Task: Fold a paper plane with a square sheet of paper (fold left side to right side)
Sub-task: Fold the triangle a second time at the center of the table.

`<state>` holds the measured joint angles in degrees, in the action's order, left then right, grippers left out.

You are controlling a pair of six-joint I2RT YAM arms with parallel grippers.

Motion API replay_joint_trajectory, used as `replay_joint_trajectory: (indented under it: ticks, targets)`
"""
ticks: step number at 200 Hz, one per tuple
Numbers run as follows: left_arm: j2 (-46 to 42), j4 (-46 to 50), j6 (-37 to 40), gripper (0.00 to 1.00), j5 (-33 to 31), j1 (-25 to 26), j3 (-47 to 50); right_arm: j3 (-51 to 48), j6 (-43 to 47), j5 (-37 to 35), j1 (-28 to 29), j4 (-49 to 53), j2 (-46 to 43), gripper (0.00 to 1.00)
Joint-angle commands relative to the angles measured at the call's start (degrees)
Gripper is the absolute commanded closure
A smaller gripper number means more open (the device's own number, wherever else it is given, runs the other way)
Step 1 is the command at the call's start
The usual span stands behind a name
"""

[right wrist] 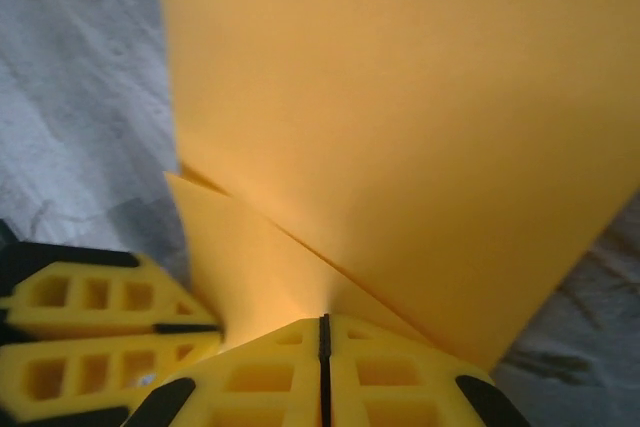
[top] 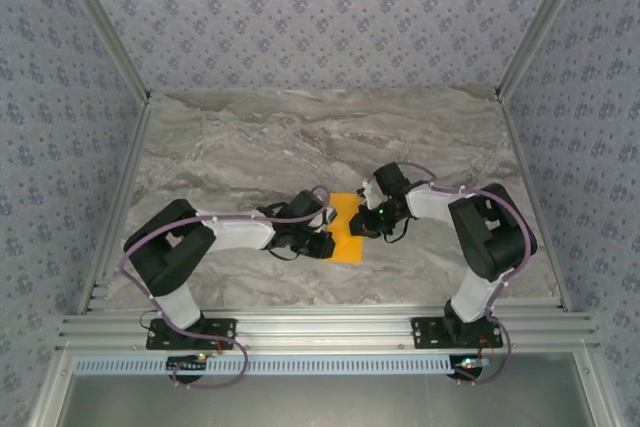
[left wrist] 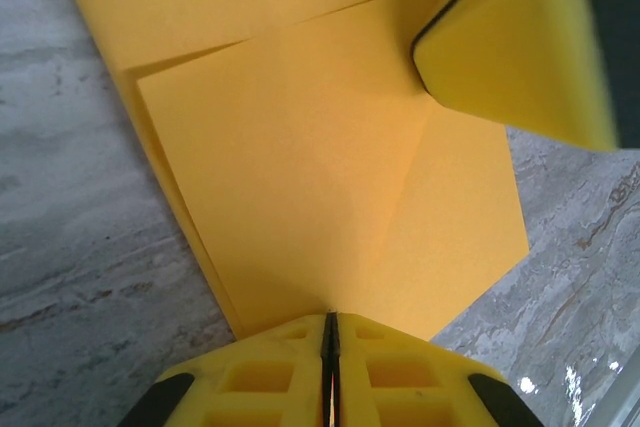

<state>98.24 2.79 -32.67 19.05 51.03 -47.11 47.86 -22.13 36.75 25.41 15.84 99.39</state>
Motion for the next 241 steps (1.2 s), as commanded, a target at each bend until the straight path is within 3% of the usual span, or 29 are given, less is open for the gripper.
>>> replay_joint_trajectory:
  ticks: [1,47,124,241]
  targets:
    - [-1.54,2.76,-0.36,0.91,0.46,0.37,-2.00,1.19,0.12,-3.31,-0.32,3.23,1.44,0.90]
    - [-2.16,1.62,-0.03,0.90,4.37,0.30,-6.34,1.22,0.90,-4.15,-0.40,4.67,2.20,0.90]
    - [5.59,3.07,1.43,0.91,3.99,0.30,-9.75,1.30,1.06,-3.97,-0.32,4.95,2.60,0.90]
    - [1.43,4.61,0.43,0.91,2.15,0.30,-1.04,1.51,1.39,-4.72,-0.37,5.70,2.45,0.90]
